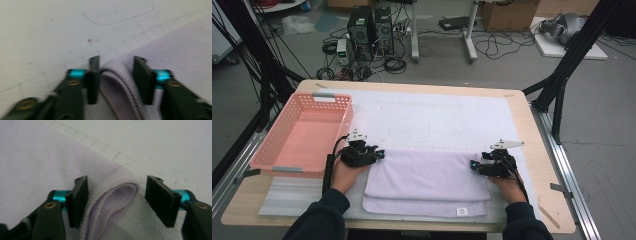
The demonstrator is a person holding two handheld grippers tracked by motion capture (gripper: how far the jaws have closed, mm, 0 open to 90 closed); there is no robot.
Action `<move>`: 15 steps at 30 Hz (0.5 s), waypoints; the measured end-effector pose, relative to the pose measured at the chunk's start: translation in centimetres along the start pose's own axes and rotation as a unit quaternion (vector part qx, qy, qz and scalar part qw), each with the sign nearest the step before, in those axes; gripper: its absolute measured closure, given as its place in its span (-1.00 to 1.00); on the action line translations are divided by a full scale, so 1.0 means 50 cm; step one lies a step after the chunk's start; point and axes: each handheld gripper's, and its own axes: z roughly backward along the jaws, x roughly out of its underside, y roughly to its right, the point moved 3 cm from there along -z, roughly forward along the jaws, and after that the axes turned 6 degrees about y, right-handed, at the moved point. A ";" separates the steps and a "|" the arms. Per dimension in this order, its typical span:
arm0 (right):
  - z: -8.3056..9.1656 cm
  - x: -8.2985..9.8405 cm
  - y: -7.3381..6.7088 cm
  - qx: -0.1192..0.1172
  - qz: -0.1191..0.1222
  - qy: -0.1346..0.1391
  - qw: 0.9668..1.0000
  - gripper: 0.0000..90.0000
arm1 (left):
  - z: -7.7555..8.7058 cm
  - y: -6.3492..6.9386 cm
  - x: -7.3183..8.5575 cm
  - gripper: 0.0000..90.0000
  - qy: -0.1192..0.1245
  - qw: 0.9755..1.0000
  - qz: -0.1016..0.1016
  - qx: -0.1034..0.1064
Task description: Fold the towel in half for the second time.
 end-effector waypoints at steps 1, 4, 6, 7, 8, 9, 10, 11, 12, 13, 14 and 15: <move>0.001 -0.001 0.002 -0.006 -0.005 0.001 1.000 0.10 | 0.000 0.002 -0.001 0.67 0.001 1.000 -0.005 -0.002; 0.002 -0.001 0.007 -0.043 -0.029 0.003 0.999 0.64 | -0.001 -0.005 -0.003 0.77 0.009 1.000 0.015 -0.003; 0.004 -0.002 0.013 -0.051 -0.047 0.009 0.998 0.74 | -0.002 -0.012 -0.006 0.79 0.023 0.999 0.032 -0.008; 0.003 -0.003 0.017 -0.053 -0.050 0.013 0.997 0.76 | -0.003 -0.015 -0.009 0.79 0.031 0.999 0.037 -0.011; 0.003 -0.005 0.020 -0.051 -0.049 0.017 0.997 0.77 | -0.005 -0.018 -0.013 0.79 0.037 0.998 0.046 -0.014; 0.002 -0.008 0.024 -0.045 -0.047 0.025 0.998 0.77 | -0.008 -0.021 -0.018 0.79 0.037 0.998 0.050 -0.017; 0.001 -0.013 0.027 -0.039 -0.042 0.033 0.998 0.77 | -0.010 -0.024 -0.022 0.79 0.044 0.997 0.053 -0.020; 0.001 -0.018 0.029 -0.031 -0.038 0.042 0.998 0.78 | -0.014 -0.026 -0.029 0.79 0.042 0.997 0.054 -0.025; 0.001 -0.024 0.030 -0.023 -0.032 0.048 0.998 0.78 | -0.017 -0.027 -0.036 0.79 0.043 0.997 0.050 -0.028; -0.001 -0.029 0.032 -0.016 -0.024 0.053 0.998 0.78 | -0.019 -0.027 -0.045 0.79 0.046 0.997 0.046 -0.030; -0.003 -0.035 0.034 -0.009 -0.018 0.057 0.998 0.78 | -0.022 -0.028 -0.055 0.79 0.052 0.997 0.040 -0.033; -0.005 -0.041 0.037 -0.002 -0.013 0.058 0.998 0.77 | -0.024 -0.029 -0.065 0.79 0.055 0.997 0.036 -0.035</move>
